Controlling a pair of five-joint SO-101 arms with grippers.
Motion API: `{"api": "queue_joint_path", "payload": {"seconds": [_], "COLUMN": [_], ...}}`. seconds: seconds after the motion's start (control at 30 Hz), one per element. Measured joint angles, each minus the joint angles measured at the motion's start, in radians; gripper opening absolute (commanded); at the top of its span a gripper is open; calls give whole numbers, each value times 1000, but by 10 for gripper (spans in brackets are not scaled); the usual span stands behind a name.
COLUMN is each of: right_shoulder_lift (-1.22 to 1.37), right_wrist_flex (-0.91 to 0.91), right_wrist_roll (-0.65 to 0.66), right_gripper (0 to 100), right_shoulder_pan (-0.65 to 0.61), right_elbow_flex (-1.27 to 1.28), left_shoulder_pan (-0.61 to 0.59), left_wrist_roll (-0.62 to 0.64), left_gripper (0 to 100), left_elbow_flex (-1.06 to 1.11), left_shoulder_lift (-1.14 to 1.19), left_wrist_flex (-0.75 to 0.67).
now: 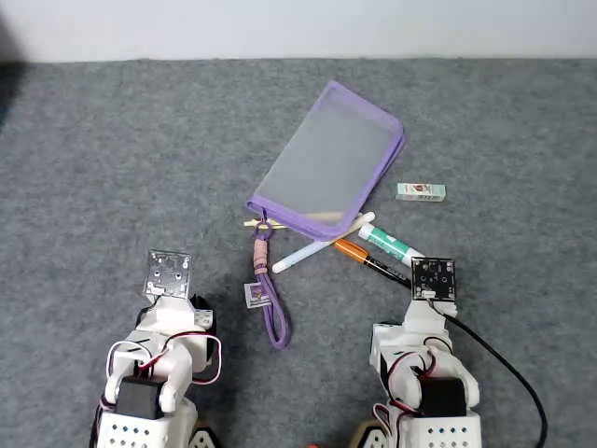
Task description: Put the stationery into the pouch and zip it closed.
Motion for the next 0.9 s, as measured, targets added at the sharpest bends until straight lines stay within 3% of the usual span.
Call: {"api": "queue_joint_path", "payload": {"seconds": [0.1, 0.17, 0.33, 0.4, 0.5, 0.73, 0.9], "right_shoulder_lift": [0, 0, 0, 0, 0, 3, 212], "right_wrist_flex": [0, 0, -31, -74, -150, -198, -193], "right_wrist_roll": [0, -25, -72, -75, -78, -57, -38], "right_gripper": [249, 232, 0, 47, 2, 8, 8], "right_shoulder_pan": [-2, -14, 12, 9, 6, -31, -110], "right_elbow_flex": [0, 0, 0, -2, -32, -272, -526], "left_shoulder_pan": [0, 0, 0, 0, 0, 0, 0], "left_wrist_roll": [0, 0, 0, 0, 0, 0, 0], "left_gripper": [14, 14, 14, 14, 14, 14, 14], "left_elbow_flex": [0, 0, 0, 0, 0, 0, 0], "left_shoulder_lift": [0, 0, 0, 0, 0, 0, 0], "left_wrist_flex": [0, 0, 0, 0, 0, 0, 0]}}
